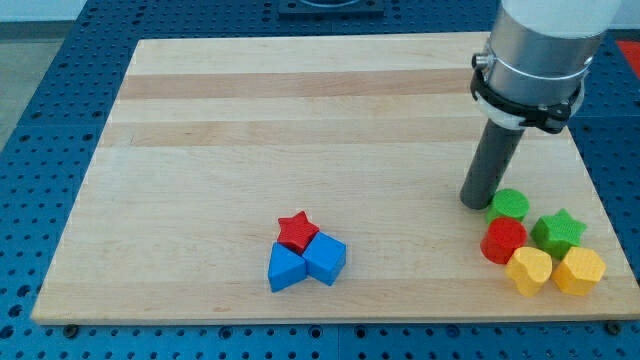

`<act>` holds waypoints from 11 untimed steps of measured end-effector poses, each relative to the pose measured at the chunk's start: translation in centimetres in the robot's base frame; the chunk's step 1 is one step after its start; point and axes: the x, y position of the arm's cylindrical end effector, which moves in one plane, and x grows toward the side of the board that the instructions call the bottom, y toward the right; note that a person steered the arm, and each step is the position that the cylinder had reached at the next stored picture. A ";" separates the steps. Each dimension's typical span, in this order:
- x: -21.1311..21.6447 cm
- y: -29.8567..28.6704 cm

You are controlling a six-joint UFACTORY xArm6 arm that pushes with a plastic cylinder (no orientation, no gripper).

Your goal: Separate the green blocks from the yellow blocks

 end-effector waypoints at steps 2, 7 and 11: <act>-3.2 0.2; -3.0 18.8; 7.1 10.0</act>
